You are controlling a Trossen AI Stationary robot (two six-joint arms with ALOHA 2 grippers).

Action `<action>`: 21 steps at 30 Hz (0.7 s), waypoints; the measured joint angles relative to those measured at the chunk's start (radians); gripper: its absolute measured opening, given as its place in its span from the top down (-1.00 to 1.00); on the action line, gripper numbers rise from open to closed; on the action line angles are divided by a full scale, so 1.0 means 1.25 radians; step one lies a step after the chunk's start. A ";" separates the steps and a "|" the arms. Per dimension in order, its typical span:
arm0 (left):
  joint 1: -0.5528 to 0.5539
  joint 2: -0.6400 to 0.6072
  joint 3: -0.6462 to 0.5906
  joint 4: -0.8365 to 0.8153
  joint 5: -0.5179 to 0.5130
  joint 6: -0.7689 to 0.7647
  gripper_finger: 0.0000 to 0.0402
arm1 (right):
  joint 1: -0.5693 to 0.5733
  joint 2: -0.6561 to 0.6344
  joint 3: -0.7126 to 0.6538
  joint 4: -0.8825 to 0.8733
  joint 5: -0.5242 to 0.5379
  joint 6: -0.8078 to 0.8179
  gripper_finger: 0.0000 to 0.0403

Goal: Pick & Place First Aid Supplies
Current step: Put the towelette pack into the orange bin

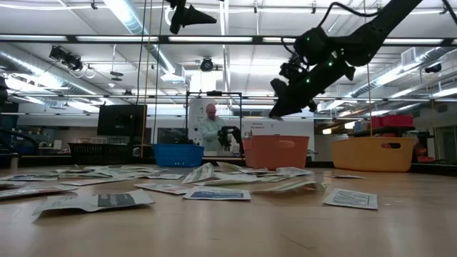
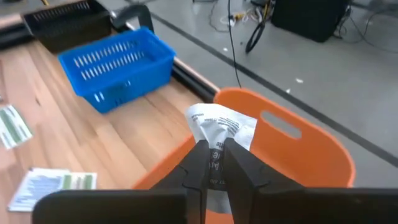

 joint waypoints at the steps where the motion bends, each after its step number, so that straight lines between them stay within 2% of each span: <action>1: 0.000 0.000 0.000 0.000 -0.008 0.000 -0.36 | 0.000 0.008 0.000 0.001 0.000 0.000 0.78; 10: 0.000 0.000 0.000 0.000 -0.022 -0.019 -0.36 | 0.000 0.036 0.000 0.001 0.000 -0.001 0.76; 21: 0.000 0.000 0.000 0.000 -0.022 -0.022 -0.36 | 0.000 0.036 0.000 -0.001 -0.021 -0.002 0.55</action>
